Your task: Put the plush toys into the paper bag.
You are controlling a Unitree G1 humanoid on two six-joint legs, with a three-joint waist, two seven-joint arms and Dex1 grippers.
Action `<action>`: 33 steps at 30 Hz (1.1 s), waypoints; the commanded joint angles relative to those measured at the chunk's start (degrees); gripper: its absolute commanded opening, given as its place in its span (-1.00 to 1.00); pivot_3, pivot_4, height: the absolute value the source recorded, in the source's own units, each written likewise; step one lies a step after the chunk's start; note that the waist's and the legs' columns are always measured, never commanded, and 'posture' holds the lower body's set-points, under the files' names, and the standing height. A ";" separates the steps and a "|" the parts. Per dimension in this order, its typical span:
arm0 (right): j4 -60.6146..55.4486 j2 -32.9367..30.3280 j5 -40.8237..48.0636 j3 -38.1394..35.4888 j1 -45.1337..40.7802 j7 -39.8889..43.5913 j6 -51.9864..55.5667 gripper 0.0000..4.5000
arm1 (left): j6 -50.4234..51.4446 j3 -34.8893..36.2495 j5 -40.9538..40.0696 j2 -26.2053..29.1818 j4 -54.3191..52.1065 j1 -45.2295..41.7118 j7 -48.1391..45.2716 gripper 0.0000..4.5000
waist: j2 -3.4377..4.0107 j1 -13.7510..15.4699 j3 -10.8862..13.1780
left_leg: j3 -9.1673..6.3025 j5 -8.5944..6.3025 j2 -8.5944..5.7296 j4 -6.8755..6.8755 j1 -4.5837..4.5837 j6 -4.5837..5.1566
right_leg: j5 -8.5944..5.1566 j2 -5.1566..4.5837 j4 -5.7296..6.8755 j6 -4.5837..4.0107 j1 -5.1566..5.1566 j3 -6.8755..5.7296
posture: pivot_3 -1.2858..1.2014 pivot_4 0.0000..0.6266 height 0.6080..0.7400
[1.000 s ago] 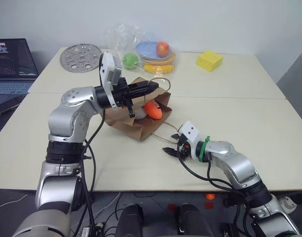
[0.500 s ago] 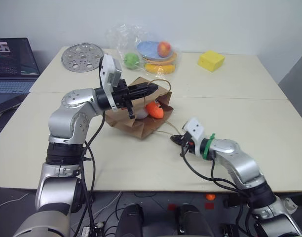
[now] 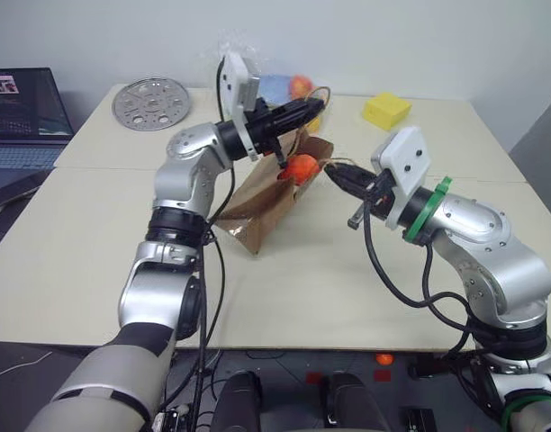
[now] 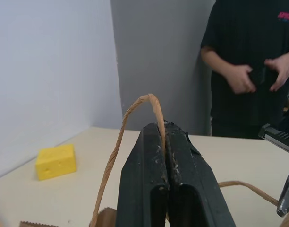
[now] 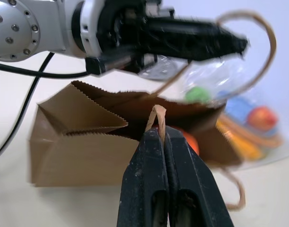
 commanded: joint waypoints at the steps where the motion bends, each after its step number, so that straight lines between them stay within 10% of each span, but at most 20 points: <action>1: -2.38 -0.32 -3.12 0.65 -1.62 -1.45 -4.60 -0.99 | -3.10 1.75 -0.40 -1.29 2.57 -4.08 -0.70 -1.00 | 0.00 0.00 0.00 | -0.01 -0.02 0.00 -0.02 -0.01 0.00 | -0.01 0.01 0.00 0.02 0.00 -0.01 | 0.03 -0.52 1.00; 18: 5.47 6.22 -5.89 7.46 -0.81 -2.23 -4.28 -0.99 | 0.05 1.22 2.36 6.64 -3.23 6.61 -3.61 -1.00 | 0.00 -0.21 0.01 | -0.04 -0.02 0.08 0.03 0.16 -0.02 | -0.03 0.08 0.24 0.03 0.06 0.02 | 0.03 -0.52 1.00; 23: 6.59 7.28 -3.22 6.23 -2.03 0.37 -5.44 -0.44 | 6.95 2.46 0.28 10.45 -12.40 11.56 -2.68 -0.91 | -0.01 -0.13 0.00 | 0.00 -0.02 0.04 0.03 0.11 -0.03 | -0.03 0.02 0.16 0.03 0.07 0.03 | 0.03 -0.52 1.00; 33: 5.75 2.98 8.45 -2.84 -6.91 9.04 -3.32 1.00 | 22.10 7.50 -6.49 23.88 -38.45 26.61 -0.61 0.34 | 0.02 -0.61 0.02 | 0.00 -0.02 0.15 -0.01 0.23 -0.03 | -0.03 0.03 0.27 0.03 0.07 0.01 | 0.03 -0.52 1.00</action>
